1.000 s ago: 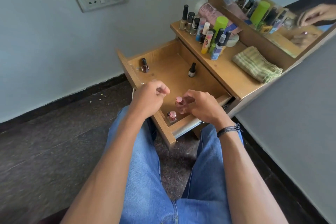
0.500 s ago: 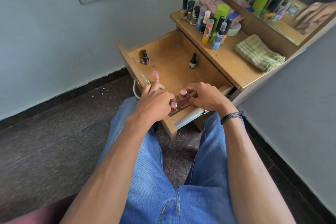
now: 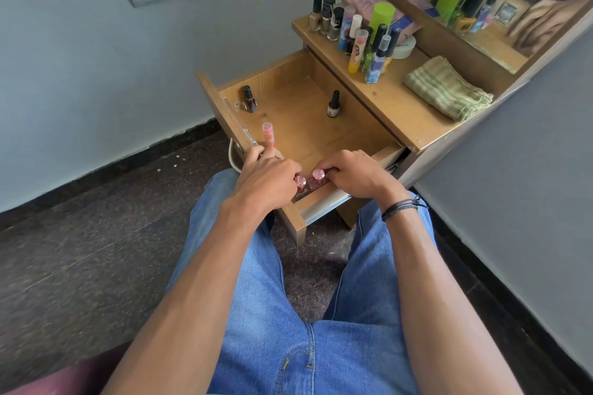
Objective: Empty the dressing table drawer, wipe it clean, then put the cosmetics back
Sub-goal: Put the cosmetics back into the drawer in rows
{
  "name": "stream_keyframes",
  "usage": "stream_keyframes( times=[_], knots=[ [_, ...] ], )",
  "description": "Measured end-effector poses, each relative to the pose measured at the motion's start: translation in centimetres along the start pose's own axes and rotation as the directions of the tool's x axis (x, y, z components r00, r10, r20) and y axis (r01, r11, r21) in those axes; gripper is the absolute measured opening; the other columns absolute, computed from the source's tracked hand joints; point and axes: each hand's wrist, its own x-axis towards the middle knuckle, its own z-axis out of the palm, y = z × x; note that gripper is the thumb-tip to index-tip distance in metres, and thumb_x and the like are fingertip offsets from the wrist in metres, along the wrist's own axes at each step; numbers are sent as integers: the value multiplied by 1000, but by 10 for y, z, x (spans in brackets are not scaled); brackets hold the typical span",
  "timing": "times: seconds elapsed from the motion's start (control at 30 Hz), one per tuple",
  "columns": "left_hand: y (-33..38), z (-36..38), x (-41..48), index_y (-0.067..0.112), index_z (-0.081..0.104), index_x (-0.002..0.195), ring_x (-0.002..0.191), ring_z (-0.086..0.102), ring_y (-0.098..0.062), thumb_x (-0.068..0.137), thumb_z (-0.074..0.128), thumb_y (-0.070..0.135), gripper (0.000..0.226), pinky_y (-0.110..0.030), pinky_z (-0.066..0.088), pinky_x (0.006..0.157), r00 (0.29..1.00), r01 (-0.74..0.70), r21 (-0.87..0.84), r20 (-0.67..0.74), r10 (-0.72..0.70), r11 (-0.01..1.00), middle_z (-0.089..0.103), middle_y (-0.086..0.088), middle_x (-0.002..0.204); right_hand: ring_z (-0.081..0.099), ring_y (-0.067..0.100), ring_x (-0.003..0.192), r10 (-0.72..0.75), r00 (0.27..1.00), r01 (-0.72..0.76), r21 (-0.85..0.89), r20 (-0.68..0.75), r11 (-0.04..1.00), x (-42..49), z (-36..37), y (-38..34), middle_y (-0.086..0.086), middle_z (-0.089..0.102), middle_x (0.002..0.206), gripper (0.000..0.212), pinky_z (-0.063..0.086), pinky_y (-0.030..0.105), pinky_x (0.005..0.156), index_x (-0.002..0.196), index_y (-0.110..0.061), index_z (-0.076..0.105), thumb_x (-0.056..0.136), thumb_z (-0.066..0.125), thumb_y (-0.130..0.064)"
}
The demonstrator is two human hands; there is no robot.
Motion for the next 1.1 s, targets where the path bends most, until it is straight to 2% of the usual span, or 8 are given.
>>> stream_keyframes(
  times=[0.23, 0.4, 0.57, 0.6, 0.7, 0.83, 0.97, 1.1],
  knots=[
    [3, -3, -1, 22, 60, 136, 136, 33, -23, 102, 41, 8, 42, -34, 18, 109, 1000, 25, 20, 14, -26, 999, 61, -9, 134, 66, 29, 96, -20, 1000, 20, 6, 5, 1000, 1, 2, 1, -3, 76, 100, 40, 47, 38, 92, 101, -30, 76, 89, 46, -7],
    [5, -7, -3, 20, 58, 138, 137, 32, -24, 103, 42, 11, 41, -34, 18, 109, 999, 38, 18, 36, -38, 999, 59, -10, 137, 66, 25, 99, -45, 999, 45, 19, -27, 999, -2, 3, 0, -6, 76, 106, 41, 45, 40, 97, 107, -29, 76, 92, 46, -5],
    [5, -7, -2, 24, 62, 133, 134, 36, -23, 100, 44, 10, 40, -34, 19, 107, 998, 45, 17, 47, -45, 999, 62, -9, 131, 65, 12, 93, -2, 990, 23, 155, -139, 988, -8, 2, -1, -11, 75, 109, 48, 43, 18, 73, 109, -24, 75, 83, 47, 5],
    [6, -7, -2, 26, 62, 132, 134, 37, -22, 99, 45, 9, 40, -34, 19, 108, 998, 42, 17, 42, -42, 999, 63, -8, 130, 66, 10, 92, 13, 987, 18, 193, -158, 981, -8, 2, 0, -10, 75, 108, 50, 47, 18, 74, 109, -22, 75, 81, 46, 7],
    [7, -8, -2, 29, 64, 130, 134, 38, -23, 100, 47, 10, 39, -33, 18, 108, 998, 46, 4, 31, -46, 999, 63, -7, 130, 70, 7, 90, 53, 970, 22, 300, -237, 954, -9, 3, 4, -8, 74, 103, 51, 57, 31, 80, 107, -19, 74, 80, 41, 10],
    [9, -8, -1, 30, 65, 128, 130, 42, -24, 99, 49, 10, 38, -33, 21, 107, 998, 53, 24, 13, -53, 998, 65, -5, 127, 69, 3, 82, 95, 935, 41, 372, -341, 927, -12, 3, 5, -6, 73, 95, 48, 54, 22, 76, 103, -15, 74, 86, 40, 14],
    [9, -7, 1, 28, 64, 131, 126, 46, -23, 100, 49, 11, 38, -33, 23, 107, 998, 56, 52, 13, -57, 997, 68, -2, 122, 69, 2, 86, 163, 860, 87, 454, -484, 887, -17, -6, 3, -9, 73, 91, 41, 53, 16, 79, 100, -15, 76, 88, 48, 14],
    [5, -3, 6, 28, 57, 139, 125, 47, -21, 102, 49, 19, 38, -35, 25, 106, 998, 40, 108, 38, -45, 993, 68, -1, 121, 70, 7, 82, 249, 657, 163, 456, -712, 875, -16, -30, 4, -6, 74, 91, 33, 54, 17, 74, 100, -17, 75, 90, 56, 9]
  ],
)
